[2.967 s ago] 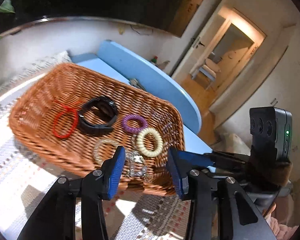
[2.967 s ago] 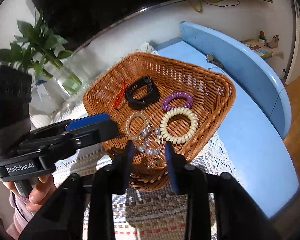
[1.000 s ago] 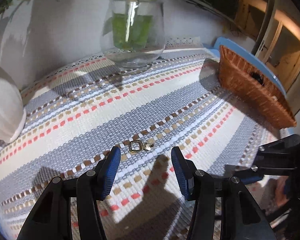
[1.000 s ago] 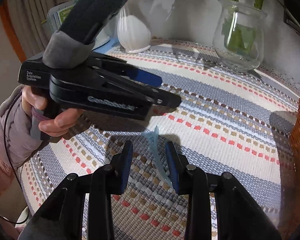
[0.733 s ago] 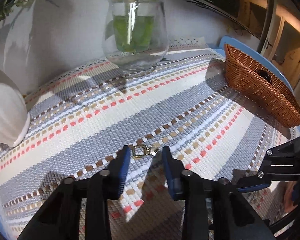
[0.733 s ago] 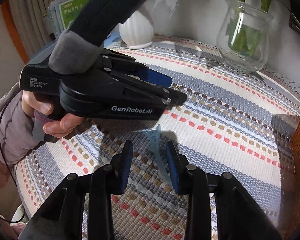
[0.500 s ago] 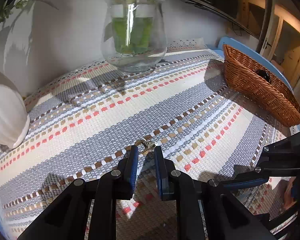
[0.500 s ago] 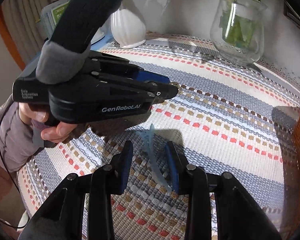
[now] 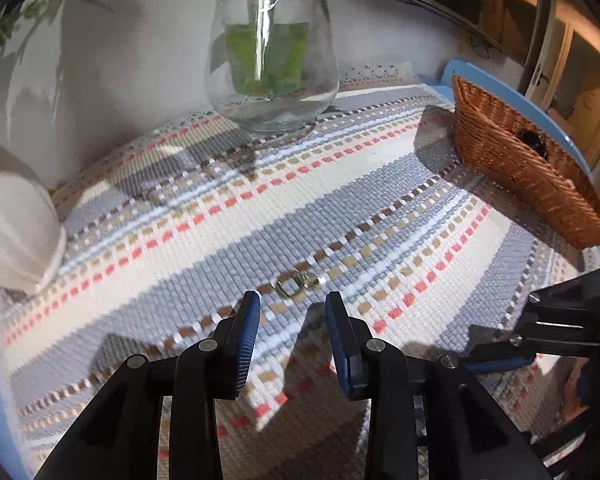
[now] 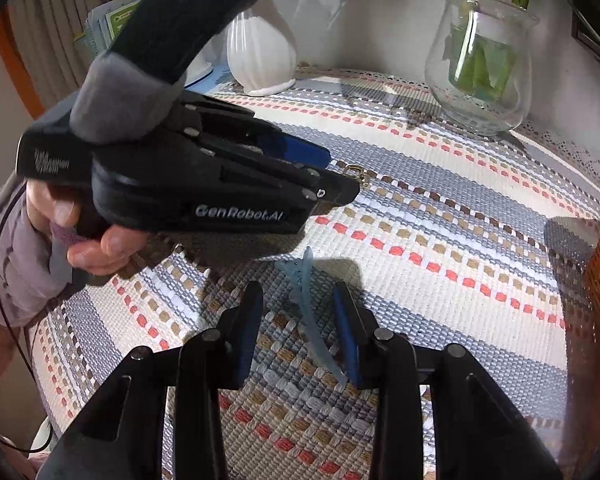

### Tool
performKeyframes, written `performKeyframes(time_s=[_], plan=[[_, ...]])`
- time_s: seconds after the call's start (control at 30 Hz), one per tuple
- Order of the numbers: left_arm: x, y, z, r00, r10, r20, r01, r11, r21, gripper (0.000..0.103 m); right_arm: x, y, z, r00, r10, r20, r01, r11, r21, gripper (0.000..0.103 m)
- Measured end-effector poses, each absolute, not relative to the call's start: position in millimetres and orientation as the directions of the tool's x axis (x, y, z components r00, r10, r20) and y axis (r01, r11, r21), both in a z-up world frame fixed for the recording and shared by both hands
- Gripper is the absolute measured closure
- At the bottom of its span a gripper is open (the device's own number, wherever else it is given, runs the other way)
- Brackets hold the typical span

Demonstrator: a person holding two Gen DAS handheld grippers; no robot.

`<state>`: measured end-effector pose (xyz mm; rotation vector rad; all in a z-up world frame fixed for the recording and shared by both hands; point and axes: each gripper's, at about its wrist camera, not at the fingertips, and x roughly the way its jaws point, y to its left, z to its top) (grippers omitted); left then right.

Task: Organize jewelry
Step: 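Grasp the small silver ring with the left gripper while the right grasps the blue hair clip, then carry the silver ring and blue hair clip over the basket with both grippers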

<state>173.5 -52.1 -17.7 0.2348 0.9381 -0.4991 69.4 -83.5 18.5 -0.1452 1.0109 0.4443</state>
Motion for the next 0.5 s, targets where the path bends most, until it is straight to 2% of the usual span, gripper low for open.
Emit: performKeyframes(time_s=[0.23,0.27,0.3,0.37,0.4,0.5], plan=[[178.7,-67.2,-23.5,0.523,-0.305,-0.796,0.499,0.867,-0.004,0.07,68.8,-81.2,18.6,0.459,0.28,-0.843,-0.425,0.902,0.068,0.065],[178.9,-67.8,-23.7,0.527,-0.311,-0.791,0.499,0.866,-0.008,0.08,69.0,-81.5,18.4,0.461,0.279,-0.842,-0.423,0.904,0.068,0.065],[178.1,-68.1,-24.0,0.536,-0.316,-0.783,0.499,0.867,-0.008,0.08,69.4,-81.8,18.3,0.463,0.279,-0.842,-0.421,0.904,0.068,0.065],[176.0,-68.2,-24.0,0.545,-0.316,-0.777,0.498,0.867,-0.003,0.081,69.4,-82.0,18.5,0.472,0.267,-0.84,-0.414,0.909,0.056,0.075],[175.3,-67.7,-23.6,0.547,-0.315,-0.776,0.497,0.868,-0.003,0.081,69.3,-81.8,18.4,0.473,0.266,-0.84,-0.414,0.909,0.054,0.089],[173.6,-65.9,-22.0,0.544,-0.331,-0.771,0.502,0.865,-0.017,0.081,66.5,-79.6,19.8,0.481,0.265,-0.835,-0.424,0.905,0.043,0.09]])
